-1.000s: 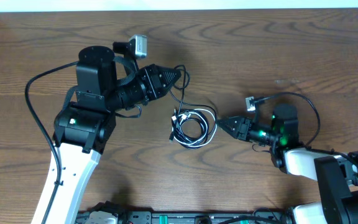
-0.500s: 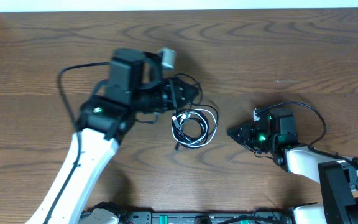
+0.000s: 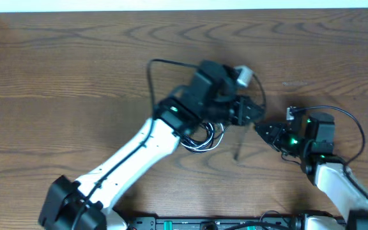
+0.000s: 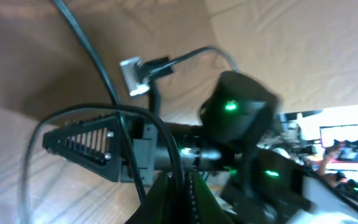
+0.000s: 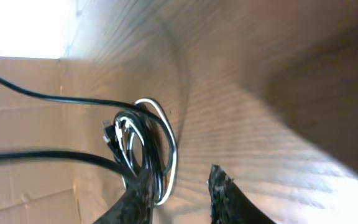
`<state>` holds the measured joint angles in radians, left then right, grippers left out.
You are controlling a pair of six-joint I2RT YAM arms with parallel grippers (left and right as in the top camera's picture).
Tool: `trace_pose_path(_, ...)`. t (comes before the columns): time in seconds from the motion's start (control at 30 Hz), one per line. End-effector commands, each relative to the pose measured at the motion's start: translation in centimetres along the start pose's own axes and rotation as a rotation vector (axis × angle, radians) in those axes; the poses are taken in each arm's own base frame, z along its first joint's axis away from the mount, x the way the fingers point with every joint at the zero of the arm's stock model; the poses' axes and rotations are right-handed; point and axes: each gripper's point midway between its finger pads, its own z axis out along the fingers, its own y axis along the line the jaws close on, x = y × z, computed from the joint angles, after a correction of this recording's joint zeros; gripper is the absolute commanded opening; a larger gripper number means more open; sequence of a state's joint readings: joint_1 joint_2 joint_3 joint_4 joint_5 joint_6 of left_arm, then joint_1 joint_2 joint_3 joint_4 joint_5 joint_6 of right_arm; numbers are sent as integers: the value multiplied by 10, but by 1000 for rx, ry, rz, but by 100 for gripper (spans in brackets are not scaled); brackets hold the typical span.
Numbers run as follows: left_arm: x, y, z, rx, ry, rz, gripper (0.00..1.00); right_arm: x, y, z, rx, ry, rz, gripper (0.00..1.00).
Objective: Untangle cables
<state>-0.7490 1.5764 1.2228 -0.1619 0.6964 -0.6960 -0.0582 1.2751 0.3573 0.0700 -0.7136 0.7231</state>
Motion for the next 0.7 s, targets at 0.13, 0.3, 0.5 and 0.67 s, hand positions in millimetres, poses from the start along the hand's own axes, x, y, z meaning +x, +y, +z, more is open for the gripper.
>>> trace_pose_path(0.13,1,42,39,-233,-73,32,8,-4,-50,-22,289,-113,43,6)
trace_pose_path(0.3,17,69,60,-282,-10,5,13,0,-62,-27,351,-112,64,6)
trace_pose_path(0.5,26,92,73,-322,44,74,75,-3,-68,-30,392,-136,63,22)
trace_pose_path(0.67,24,89,61,-332,53,125,87,-2,-70,-30,399,-132,61,25)
